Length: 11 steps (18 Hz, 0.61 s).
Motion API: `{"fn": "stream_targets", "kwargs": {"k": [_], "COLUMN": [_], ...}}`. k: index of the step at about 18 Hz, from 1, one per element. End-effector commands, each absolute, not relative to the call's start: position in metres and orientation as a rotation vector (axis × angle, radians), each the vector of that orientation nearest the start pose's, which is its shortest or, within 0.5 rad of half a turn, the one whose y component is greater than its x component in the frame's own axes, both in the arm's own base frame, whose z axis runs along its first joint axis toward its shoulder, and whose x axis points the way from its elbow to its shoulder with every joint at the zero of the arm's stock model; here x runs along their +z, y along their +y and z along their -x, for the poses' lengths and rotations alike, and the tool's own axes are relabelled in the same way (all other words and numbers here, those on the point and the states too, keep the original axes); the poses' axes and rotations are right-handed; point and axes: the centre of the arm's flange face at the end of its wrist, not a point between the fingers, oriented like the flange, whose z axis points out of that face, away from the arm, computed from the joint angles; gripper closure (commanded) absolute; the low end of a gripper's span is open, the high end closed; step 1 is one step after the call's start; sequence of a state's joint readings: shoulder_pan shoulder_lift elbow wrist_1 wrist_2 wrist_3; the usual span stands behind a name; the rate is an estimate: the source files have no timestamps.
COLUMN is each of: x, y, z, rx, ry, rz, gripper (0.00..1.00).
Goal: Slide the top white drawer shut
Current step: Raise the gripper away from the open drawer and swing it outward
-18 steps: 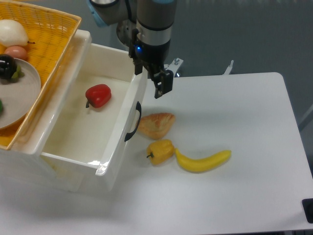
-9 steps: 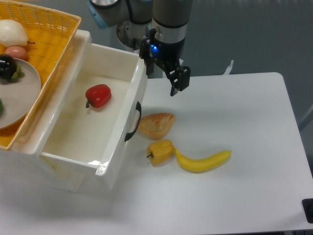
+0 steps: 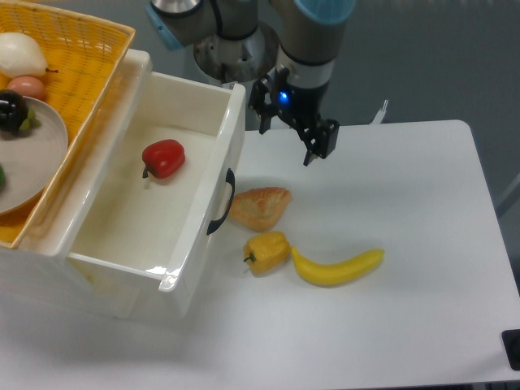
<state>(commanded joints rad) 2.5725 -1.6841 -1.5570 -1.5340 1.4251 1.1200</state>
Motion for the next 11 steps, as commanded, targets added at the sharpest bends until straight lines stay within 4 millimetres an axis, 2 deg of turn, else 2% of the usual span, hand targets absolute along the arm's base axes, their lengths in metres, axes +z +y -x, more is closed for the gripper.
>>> {"fn": "stream_targets", "kwargs": {"k": [11], "x": [0.36], "y": [0.443], "z": [0.409], "rx": [-0.291], "ry": [-0.137], "rz": [3.076], "gripper": [0.0]}}
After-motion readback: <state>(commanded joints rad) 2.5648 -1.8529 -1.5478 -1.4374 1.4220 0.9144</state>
